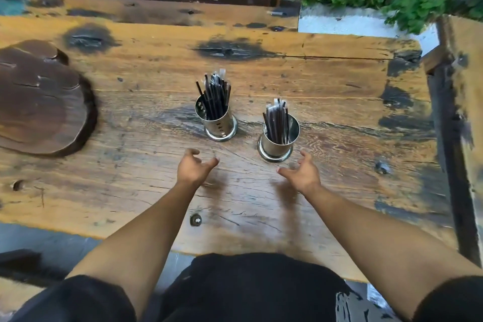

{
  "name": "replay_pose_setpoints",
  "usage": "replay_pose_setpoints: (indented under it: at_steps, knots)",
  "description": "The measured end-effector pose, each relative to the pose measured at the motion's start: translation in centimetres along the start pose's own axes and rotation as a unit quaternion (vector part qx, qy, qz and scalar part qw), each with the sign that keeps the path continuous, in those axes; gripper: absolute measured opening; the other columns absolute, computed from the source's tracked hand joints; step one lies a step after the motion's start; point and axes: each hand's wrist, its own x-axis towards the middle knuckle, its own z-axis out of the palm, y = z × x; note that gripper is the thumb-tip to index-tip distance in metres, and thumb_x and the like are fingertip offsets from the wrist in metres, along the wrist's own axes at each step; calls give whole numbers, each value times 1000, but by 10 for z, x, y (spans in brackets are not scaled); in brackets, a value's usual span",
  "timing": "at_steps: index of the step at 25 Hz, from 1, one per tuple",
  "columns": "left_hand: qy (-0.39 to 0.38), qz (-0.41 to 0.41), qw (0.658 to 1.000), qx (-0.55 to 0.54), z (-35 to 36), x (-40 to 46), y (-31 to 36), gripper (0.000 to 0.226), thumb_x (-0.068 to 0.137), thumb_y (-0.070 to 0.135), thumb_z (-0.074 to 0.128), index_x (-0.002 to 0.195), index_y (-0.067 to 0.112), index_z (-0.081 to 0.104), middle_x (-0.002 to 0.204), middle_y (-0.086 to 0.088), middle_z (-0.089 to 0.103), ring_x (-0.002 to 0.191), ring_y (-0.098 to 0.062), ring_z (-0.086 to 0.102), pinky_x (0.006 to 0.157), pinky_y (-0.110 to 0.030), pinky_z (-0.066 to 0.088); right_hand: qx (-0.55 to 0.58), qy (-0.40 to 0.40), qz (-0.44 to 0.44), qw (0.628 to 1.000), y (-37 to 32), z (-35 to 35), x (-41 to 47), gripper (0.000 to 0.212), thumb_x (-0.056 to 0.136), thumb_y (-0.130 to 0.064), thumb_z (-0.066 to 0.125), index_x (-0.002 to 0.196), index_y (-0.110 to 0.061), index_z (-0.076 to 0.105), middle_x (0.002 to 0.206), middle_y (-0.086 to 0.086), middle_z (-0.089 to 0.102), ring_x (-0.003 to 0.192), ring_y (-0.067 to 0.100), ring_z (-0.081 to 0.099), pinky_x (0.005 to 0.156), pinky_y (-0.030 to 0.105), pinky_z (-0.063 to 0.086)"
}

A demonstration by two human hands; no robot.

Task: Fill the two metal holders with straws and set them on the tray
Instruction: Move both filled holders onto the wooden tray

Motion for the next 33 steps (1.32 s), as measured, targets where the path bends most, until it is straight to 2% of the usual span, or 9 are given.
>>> replay_pose_setpoints:
  at_steps: [3, 6, 11, 14, 19, 22, 27, 30, 33]
  knots:
    - [12, 15, 999, -45, -4, 35, 9, 88, 70, 42, 89, 139, 18, 40, 134, -12, 53, 122, -28, 55, 101, -40, 47, 30, 35, 0, 999, -5, 5, 13, 120, 68, -31, 95, 159, -15, 18, 159, 14, 30, 145, 30, 35, 119, 38, 32]
    - [5, 62, 996, -56, -1, 63, 20, 120, 63, 40, 94, 155, 22, 21, 153, -10, 35, 144, -25, 35, 120, -44, 33, 47, 35, -27, 998, -8, 14, 29, 129, 60, -35, 98, 159, -18, 18, 157, 10, 27, 145, 26, 32, 118, 33, 28]
    - [-35, 102, 990, -94, 8, 101, 26, 146, 46, 52, 98, 158, 33, 6, 161, 3, 27, 149, -14, 26, 123, -33, 24, 93, 30, -66, 993, -15, 27, 51, 128, 44, -50, 99, 149, -25, 30, 145, 6, 44, 136, 21, 46, 119, 38, 35]
    - [-54, 134, 984, -106, 16, 114, 28, 143, 44, 49, 100, 156, 34, 12, 157, 6, 38, 144, -9, 37, 122, -34, 29, 136, 22, -70, 988, -16, 30, 57, 128, 42, -52, 100, 148, -25, 34, 145, 8, 49, 136, 21, 50, 117, 43, 39]
    - [-42, 158, 975, -152, 35, 122, 38, 115, 48, 38, 101, 141, 35, 35, 123, 39, 56, 120, 13, 53, 102, -6, 40, 172, 24, -83, 981, -11, 32, 59, 109, 47, -48, 101, 137, -44, 40, 136, -2, 60, 128, 14, 58, 113, 41, 45]
    - [-32, 145, 974, -172, 39, 120, 43, 104, 50, 34, 100, 133, 39, 38, 121, 28, 62, 117, 9, 58, 106, -20, 45, 183, 32, -78, 980, -9, 33, 58, 98, 47, -46, 100, 121, -65, 39, 129, -11, 65, 123, 6, 60, 110, 34, 46]
    - [-37, 151, 971, -183, 38, 106, 38, 101, 54, 30, 100, 137, 33, 41, 124, 21, 65, 118, 4, 61, 105, -23, 49, 186, 18, -92, 978, -9, 31, 50, 104, 51, -43, 100, 136, -38, 40, 127, -11, 67, 122, 8, 62, 112, 38, 47]
    - [-36, 148, 973, -175, 32, 91, 26, 102, 51, 38, 100, 136, 37, 43, 126, 16, 66, 120, -3, 62, 109, -40, 48, 198, 25, -97, 975, -13, 31, 38, 103, 47, -50, 99, 133, -40, 43, 126, -9, 68, 121, 13, 64, 110, 44, 49]
    - [-18, 153, 973, -173, 24, 67, 17, 99, 50, 42, 99, 134, 37, 46, 124, 18, 67, 120, -3, 62, 110, -43, 47, 187, 24, -114, 975, -17, 29, 22, 105, 45, -55, 98, 134, -35, 45, 125, -7, 68, 120, 16, 65, 109, 45, 49]
